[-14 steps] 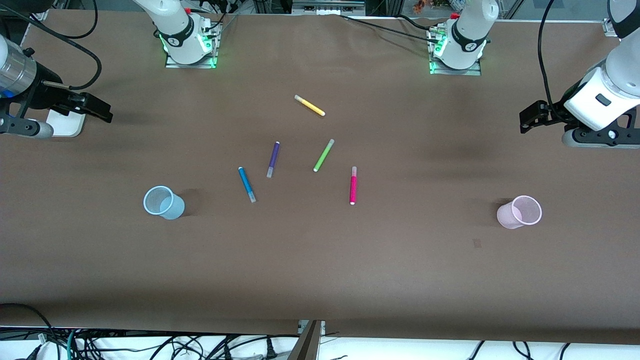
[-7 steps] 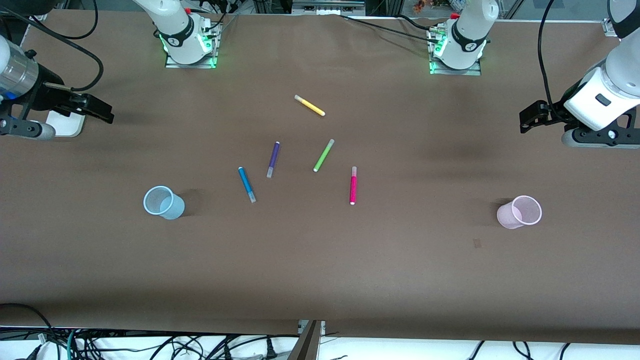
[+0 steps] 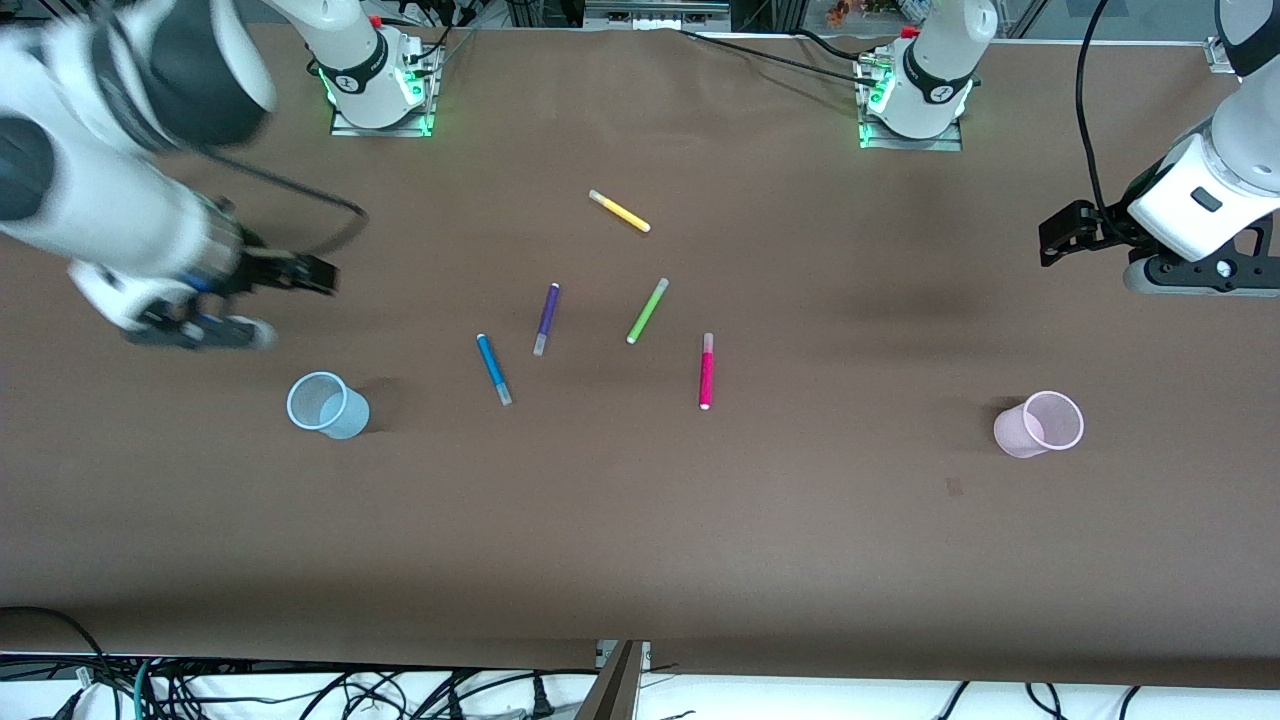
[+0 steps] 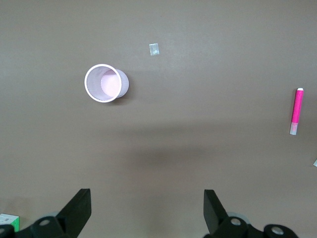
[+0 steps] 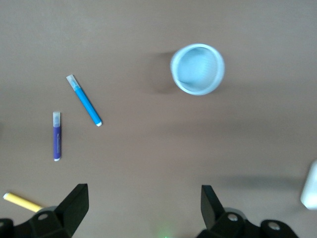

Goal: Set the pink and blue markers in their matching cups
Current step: 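Lower the right gripper and grasp the blue marker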

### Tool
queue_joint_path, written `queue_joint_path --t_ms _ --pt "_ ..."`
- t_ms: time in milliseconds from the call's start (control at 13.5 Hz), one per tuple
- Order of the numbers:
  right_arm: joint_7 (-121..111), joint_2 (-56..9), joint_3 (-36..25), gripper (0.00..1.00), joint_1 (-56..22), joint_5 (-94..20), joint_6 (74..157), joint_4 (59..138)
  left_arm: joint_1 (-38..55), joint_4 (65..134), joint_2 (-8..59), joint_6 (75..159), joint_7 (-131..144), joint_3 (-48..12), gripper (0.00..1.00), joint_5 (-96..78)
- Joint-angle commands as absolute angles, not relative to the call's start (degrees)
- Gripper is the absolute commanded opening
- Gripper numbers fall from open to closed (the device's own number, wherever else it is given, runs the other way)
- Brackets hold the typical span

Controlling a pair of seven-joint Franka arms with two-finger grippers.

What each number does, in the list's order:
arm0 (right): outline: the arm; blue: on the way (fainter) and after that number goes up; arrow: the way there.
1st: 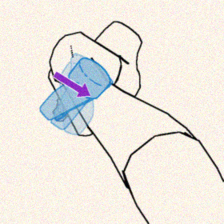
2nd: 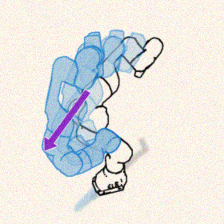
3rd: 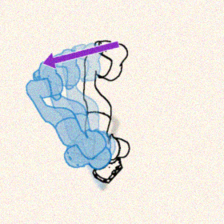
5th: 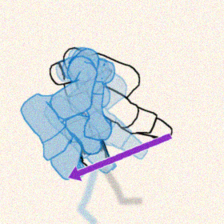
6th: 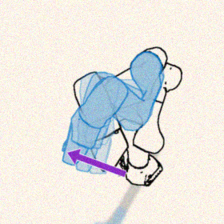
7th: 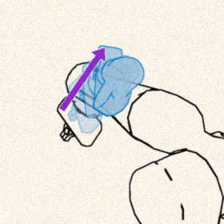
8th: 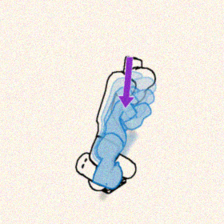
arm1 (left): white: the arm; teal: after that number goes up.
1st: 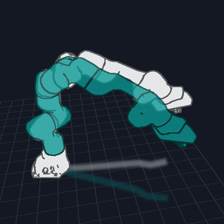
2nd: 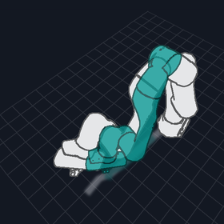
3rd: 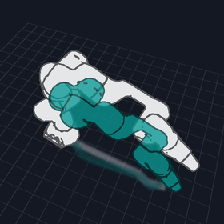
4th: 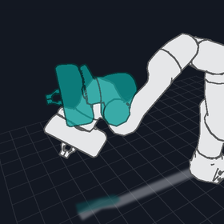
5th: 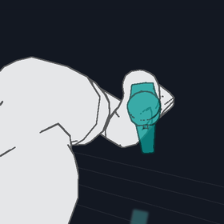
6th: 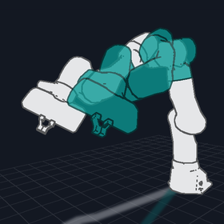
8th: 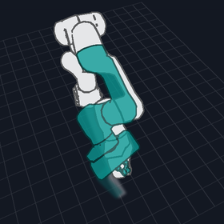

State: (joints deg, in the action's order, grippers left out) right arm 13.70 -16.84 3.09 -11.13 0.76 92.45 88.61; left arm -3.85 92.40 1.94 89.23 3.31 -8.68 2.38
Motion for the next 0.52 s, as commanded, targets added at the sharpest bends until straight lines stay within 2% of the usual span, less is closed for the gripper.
queue_joint_path --t_ms 0,295,443 --pt "13.71 -23.62 2.99 1.0 -13.35 1.32 97.97 87.28 -3.96 90.97 2.29 87.98 2.9 -8.79 1.0 1.32" --pt "14.33 -31.27 2.9 1.0 -19.15 1.58 106.86 87.28 -3.96 90.97 2.29 87.98 2.99 -8.79 1.0 1.32" --pt "13.8 -34.09 2.9 1.0 -19.51 1.23 109.15 87.28 -3.96 90.97 2.29 87.89 3.08 -8.79 1.0 1.32"
